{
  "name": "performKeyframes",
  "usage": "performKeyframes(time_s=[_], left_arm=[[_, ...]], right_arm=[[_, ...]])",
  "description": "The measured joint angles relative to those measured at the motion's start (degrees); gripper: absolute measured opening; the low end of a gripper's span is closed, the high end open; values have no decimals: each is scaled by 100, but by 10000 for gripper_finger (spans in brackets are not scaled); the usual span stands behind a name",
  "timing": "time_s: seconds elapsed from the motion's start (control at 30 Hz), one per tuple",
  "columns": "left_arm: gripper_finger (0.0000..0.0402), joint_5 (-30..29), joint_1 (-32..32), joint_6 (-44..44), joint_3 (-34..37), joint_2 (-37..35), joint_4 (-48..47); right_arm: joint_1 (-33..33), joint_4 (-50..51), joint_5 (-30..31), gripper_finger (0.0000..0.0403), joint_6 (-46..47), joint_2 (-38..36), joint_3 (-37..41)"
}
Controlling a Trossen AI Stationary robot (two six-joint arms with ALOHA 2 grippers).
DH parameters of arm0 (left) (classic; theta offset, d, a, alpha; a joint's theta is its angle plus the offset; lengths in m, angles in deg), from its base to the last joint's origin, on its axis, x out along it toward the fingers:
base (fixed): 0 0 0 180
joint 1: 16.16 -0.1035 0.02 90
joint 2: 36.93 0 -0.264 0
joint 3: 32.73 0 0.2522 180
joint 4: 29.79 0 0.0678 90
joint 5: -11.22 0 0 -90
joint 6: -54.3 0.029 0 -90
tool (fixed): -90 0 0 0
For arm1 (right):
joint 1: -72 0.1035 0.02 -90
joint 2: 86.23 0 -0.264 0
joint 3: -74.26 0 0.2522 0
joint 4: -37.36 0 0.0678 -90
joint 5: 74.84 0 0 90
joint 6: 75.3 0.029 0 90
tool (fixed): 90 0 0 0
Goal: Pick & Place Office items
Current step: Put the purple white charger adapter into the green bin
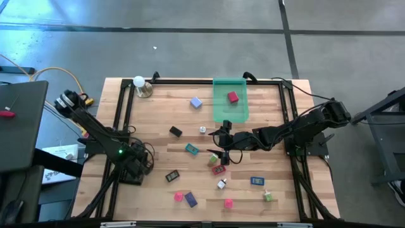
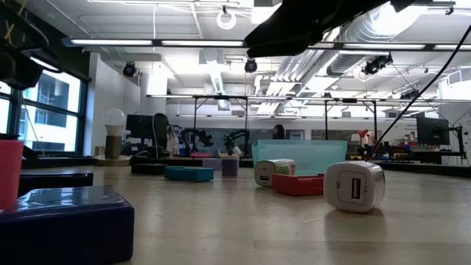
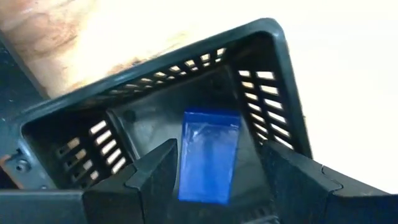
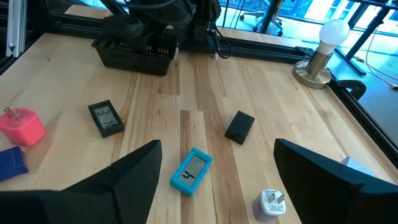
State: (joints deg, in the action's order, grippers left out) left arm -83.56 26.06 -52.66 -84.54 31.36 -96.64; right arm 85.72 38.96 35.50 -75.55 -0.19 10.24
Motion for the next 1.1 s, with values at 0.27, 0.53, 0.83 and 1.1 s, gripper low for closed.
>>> performKeyframes(time_s=[0.27, 0.53, 0.83, 1.1], left_arm=[[227, -496, 6, 90, -8, -805, -43], [227, -1496, 4, 698, -8, -1448, 45], [227, -2907, -8, 2441, -8, -1713, 860], [227, -4470, -159, 5411, -8, -1676, 1626]], right_arm=[[0, 39, 0, 300, 0, 0, 0], [0, 133, 0, 300, 0, 0, 0], [0, 131, 0, 300, 0, 0, 0], [1, 164, 495, 300, 192, 1, 0]])
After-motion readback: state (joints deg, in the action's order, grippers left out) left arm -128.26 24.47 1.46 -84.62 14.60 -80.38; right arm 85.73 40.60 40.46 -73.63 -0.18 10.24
